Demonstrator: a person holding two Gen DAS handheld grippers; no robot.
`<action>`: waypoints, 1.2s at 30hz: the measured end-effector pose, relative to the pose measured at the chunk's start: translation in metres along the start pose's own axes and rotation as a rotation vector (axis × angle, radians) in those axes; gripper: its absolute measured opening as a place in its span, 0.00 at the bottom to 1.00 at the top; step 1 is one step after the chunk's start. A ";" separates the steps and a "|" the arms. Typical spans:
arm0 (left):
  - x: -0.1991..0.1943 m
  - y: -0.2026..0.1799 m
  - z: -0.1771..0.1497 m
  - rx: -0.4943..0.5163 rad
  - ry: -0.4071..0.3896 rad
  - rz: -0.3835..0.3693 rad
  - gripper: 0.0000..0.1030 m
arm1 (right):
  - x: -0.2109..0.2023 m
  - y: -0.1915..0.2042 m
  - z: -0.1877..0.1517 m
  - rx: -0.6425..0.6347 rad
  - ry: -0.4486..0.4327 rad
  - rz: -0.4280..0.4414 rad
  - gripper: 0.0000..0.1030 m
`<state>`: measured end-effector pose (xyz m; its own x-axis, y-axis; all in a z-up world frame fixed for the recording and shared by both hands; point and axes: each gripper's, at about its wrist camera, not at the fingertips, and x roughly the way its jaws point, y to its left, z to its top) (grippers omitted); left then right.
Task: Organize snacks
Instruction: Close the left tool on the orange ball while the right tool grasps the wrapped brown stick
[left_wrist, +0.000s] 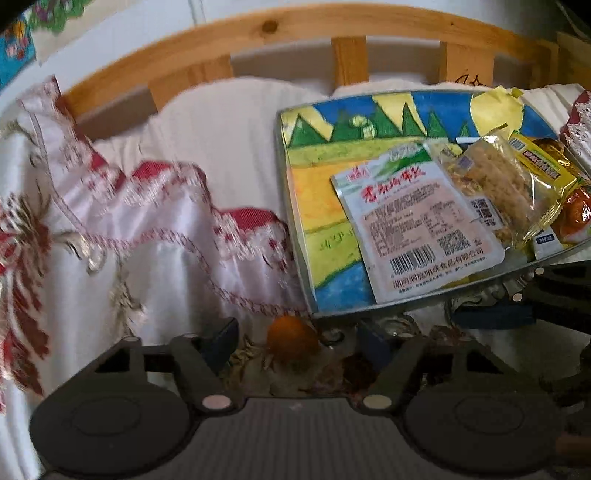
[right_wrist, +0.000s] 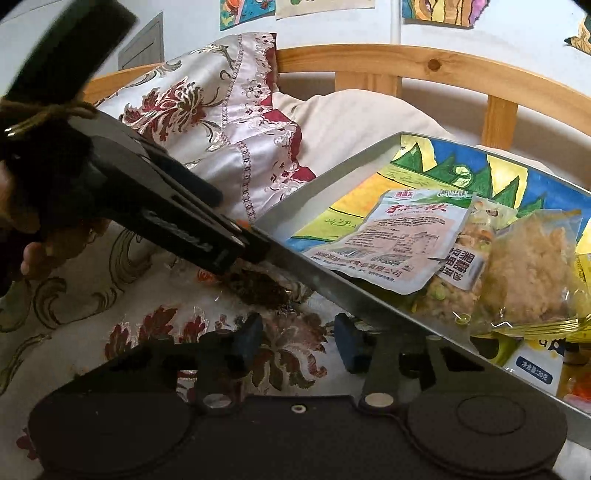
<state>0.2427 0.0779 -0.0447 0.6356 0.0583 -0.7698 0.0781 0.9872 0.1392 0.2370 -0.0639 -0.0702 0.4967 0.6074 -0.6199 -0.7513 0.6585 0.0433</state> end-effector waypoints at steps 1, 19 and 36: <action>0.001 0.001 -0.001 -0.008 0.002 -0.011 0.71 | -0.001 0.000 0.000 -0.008 0.003 -0.001 0.37; 0.019 0.033 0.000 -0.249 0.101 -0.118 0.65 | -0.001 -0.006 0.004 0.005 0.015 0.038 0.65; 0.012 0.037 -0.006 -0.310 0.064 -0.125 0.36 | 0.008 0.038 0.010 -0.379 0.045 -0.139 0.35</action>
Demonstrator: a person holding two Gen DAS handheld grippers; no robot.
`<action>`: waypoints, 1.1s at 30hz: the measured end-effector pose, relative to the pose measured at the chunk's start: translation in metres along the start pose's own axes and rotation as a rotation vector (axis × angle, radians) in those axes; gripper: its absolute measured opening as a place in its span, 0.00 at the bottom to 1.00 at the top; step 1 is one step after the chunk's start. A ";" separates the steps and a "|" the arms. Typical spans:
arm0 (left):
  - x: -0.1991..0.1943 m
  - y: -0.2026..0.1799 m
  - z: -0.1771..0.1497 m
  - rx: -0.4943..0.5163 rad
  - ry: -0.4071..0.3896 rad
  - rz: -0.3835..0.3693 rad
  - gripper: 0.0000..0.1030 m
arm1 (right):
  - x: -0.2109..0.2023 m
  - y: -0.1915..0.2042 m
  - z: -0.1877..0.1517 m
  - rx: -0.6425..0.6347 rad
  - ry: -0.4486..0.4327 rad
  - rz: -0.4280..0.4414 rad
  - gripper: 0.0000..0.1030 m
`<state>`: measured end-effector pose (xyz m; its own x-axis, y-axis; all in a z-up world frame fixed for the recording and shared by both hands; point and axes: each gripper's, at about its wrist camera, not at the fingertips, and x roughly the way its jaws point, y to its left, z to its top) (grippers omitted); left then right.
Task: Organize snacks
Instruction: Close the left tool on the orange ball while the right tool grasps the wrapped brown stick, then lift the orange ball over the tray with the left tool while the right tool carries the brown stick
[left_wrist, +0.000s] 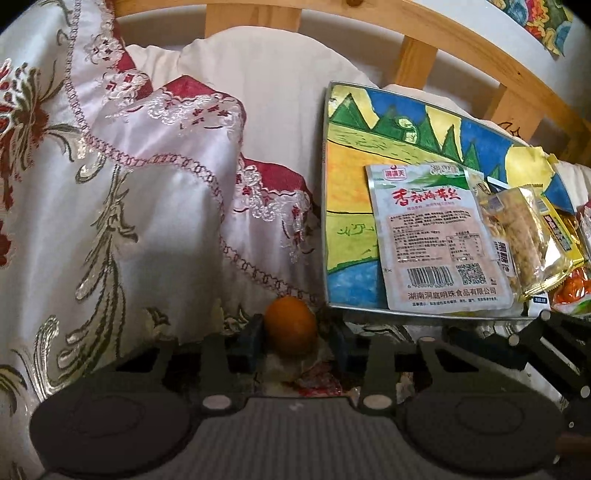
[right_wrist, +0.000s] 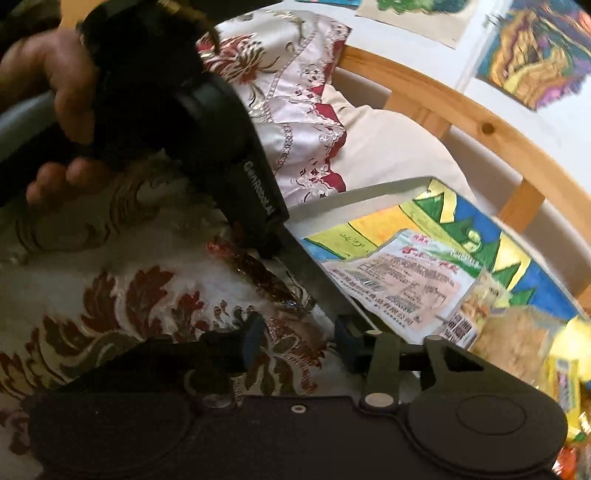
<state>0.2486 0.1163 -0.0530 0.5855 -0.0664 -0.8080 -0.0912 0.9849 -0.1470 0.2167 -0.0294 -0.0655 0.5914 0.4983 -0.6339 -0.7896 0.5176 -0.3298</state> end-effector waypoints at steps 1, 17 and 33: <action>-0.001 0.002 0.000 -0.007 -0.002 0.003 0.33 | 0.000 0.001 0.000 -0.016 0.003 -0.008 0.26; -0.030 0.012 -0.035 -0.075 -0.001 -0.101 0.32 | -0.065 0.022 -0.039 -0.157 0.078 -0.075 0.00; -0.024 -0.006 -0.037 0.007 -0.022 -0.016 0.34 | -0.055 0.041 -0.049 -0.111 0.005 -0.113 0.29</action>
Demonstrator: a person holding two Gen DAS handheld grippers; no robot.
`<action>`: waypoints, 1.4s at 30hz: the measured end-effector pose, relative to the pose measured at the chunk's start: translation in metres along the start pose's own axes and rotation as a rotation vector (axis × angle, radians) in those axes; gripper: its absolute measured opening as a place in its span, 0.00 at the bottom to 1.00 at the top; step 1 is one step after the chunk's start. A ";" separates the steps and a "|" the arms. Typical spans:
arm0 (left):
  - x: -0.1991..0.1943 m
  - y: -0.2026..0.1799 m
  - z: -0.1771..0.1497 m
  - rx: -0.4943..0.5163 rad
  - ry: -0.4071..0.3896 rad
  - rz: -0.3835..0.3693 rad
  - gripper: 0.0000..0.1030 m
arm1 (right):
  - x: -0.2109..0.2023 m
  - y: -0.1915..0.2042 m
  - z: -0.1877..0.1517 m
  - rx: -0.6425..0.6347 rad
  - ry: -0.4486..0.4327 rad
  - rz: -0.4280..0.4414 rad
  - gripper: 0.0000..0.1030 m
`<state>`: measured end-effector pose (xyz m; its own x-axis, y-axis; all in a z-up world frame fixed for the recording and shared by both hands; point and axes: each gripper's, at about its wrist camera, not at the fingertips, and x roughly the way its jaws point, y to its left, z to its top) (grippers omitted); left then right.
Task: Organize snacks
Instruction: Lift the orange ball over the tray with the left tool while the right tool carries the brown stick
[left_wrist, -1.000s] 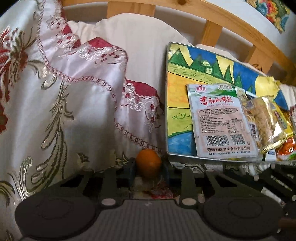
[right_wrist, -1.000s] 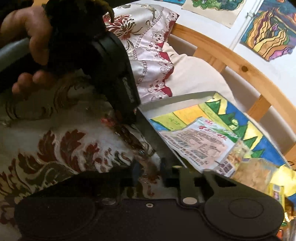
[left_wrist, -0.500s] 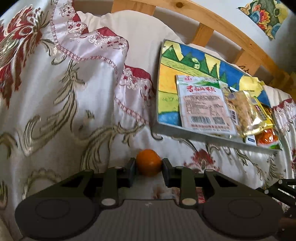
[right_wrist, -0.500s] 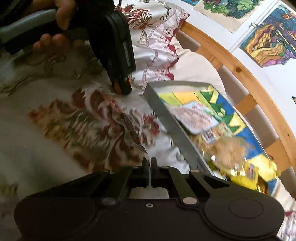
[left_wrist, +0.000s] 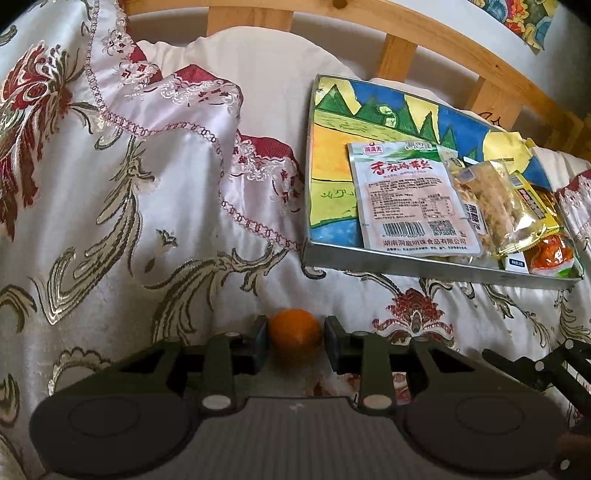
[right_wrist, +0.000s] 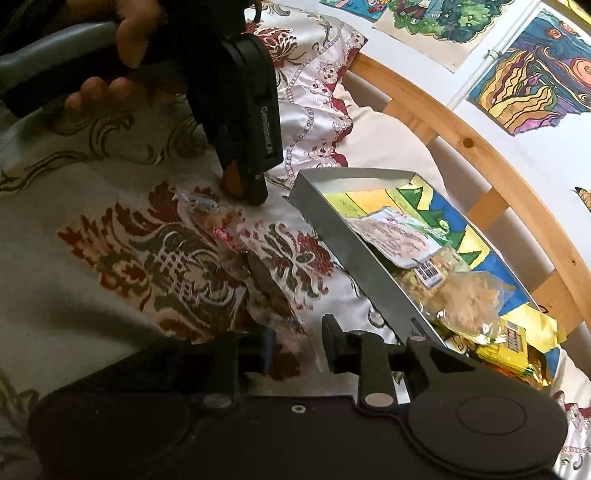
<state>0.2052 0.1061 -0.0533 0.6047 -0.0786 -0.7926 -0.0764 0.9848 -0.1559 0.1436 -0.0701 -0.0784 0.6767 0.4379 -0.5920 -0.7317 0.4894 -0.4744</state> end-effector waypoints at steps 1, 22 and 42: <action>0.001 0.000 -0.001 0.003 -0.002 0.001 0.34 | 0.001 0.000 0.000 0.006 -0.008 0.000 0.27; -0.036 -0.040 0.015 0.073 -0.134 0.054 0.32 | -0.031 -0.010 -0.010 -0.021 -0.102 -0.108 0.07; -0.006 -0.144 0.131 0.021 -0.245 0.017 0.32 | -0.026 -0.165 -0.020 0.413 -0.116 -0.354 0.08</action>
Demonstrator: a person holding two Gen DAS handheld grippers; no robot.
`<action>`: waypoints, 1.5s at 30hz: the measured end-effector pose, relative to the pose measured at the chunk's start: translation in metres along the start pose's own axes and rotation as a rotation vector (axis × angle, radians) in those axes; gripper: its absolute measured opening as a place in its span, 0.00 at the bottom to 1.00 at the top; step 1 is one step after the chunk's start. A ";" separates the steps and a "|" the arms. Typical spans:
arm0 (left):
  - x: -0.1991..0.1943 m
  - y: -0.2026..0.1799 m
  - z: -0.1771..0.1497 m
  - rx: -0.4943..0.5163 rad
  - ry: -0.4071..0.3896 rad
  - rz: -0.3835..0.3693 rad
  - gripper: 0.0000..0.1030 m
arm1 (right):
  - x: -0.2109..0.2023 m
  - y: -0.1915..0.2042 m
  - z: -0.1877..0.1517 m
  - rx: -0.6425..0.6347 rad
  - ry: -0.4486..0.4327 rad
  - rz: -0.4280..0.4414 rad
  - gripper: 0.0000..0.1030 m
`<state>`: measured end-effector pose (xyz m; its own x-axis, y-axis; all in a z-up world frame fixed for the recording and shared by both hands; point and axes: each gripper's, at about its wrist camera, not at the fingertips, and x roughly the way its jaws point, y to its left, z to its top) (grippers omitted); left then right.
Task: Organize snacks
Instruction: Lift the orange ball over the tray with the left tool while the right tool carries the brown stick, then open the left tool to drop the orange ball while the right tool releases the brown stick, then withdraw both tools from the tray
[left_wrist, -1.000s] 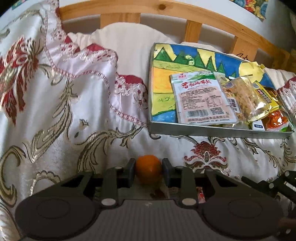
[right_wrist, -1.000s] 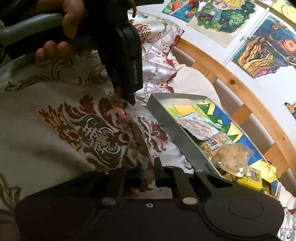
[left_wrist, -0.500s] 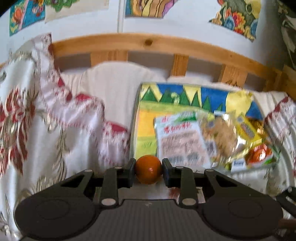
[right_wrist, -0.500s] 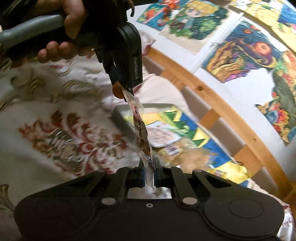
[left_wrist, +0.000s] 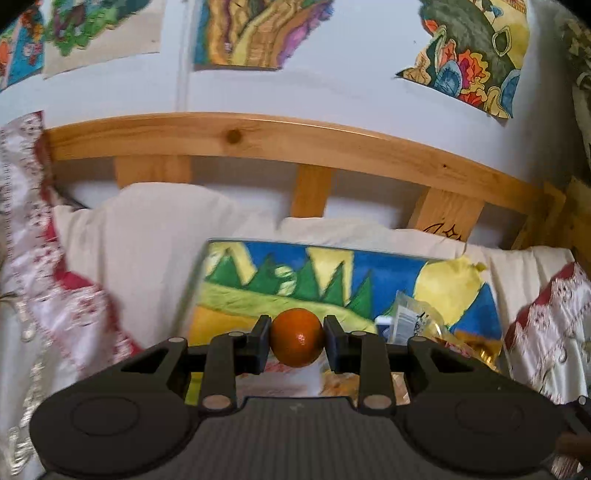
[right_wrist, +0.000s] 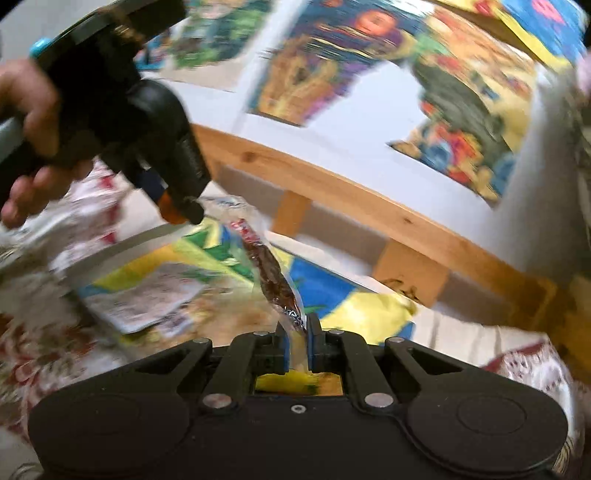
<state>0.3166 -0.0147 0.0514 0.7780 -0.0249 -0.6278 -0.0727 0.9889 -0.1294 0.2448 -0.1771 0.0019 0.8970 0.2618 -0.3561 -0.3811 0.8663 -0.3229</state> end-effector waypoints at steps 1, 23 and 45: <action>0.006 -0.005 0.002 -0.001 0.004 -0.001 0.32 | 0.004 -0.006 0.000 0.011 0.010 -0.013 0.07; 0.086 -0.066 -0.013 0.070 0.082 -0.009 0.33 | 0.052 -0.057 -0.019 0.127 0.135 -0.054 0.13; 0.023 -0.031 -0.020 -0.030 -0.072 0.004 0.99 | 0.018 -0.053 -0.012 0.256 0.032 -0.041 0.79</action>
<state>0.3245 -0.0488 0.0258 0.8207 -0.0091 -0.5713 -0.0937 0.9842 -0.1503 0.2781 -0.2235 0.0021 0.9012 0.2145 -0.3765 -0.2722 0.9563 -0.1066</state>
